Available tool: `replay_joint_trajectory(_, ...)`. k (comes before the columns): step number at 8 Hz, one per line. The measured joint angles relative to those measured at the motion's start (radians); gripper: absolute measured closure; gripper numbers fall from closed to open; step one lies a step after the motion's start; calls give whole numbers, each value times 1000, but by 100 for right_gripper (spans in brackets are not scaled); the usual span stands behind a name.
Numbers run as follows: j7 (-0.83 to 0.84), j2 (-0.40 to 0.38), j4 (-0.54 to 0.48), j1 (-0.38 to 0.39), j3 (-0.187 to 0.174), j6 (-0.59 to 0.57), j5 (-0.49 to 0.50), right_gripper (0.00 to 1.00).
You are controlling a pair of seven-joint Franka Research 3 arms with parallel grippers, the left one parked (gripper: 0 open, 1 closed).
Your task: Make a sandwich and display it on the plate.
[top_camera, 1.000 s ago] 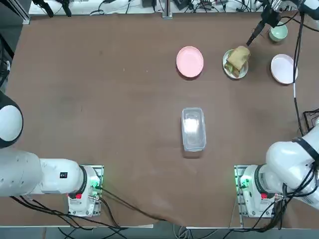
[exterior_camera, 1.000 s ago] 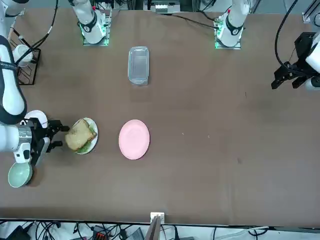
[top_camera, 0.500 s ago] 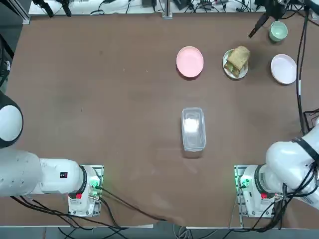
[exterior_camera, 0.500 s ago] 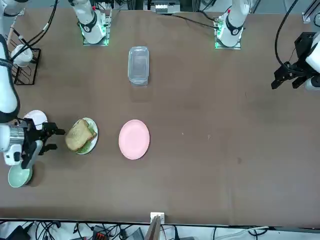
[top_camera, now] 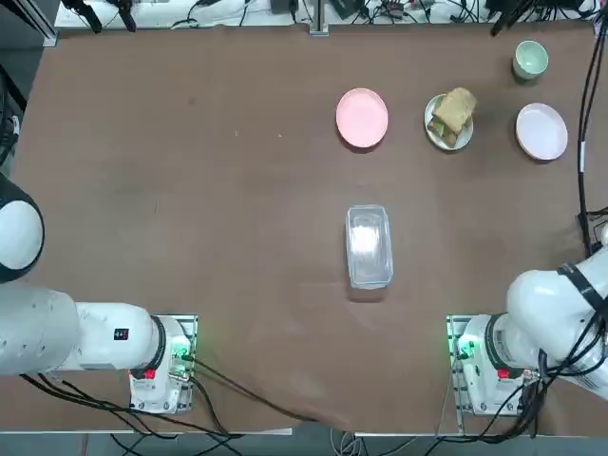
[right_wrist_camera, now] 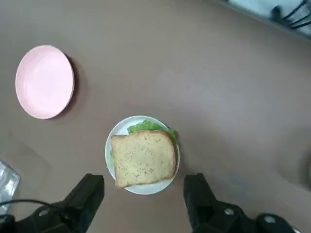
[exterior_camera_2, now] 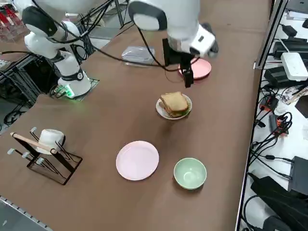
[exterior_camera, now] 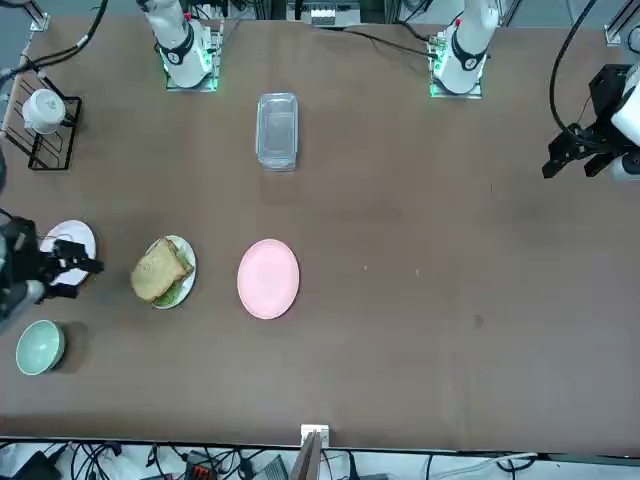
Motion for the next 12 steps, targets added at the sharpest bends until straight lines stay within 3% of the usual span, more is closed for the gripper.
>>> replay_joint_trajectory(3, 189, -167, -5, -11, 0, -46, 0, 0)
replay_joint_trajectory(6, 346, -295, -76, -8, -3, -76, 0, 0)
replay_joint_trajectory(7, 378, -327, -93, 20, -39, -88, 1, 0)
replay_joint_trajectory(12, 409, -454, -156, 386, -506, -111, 129, 0)
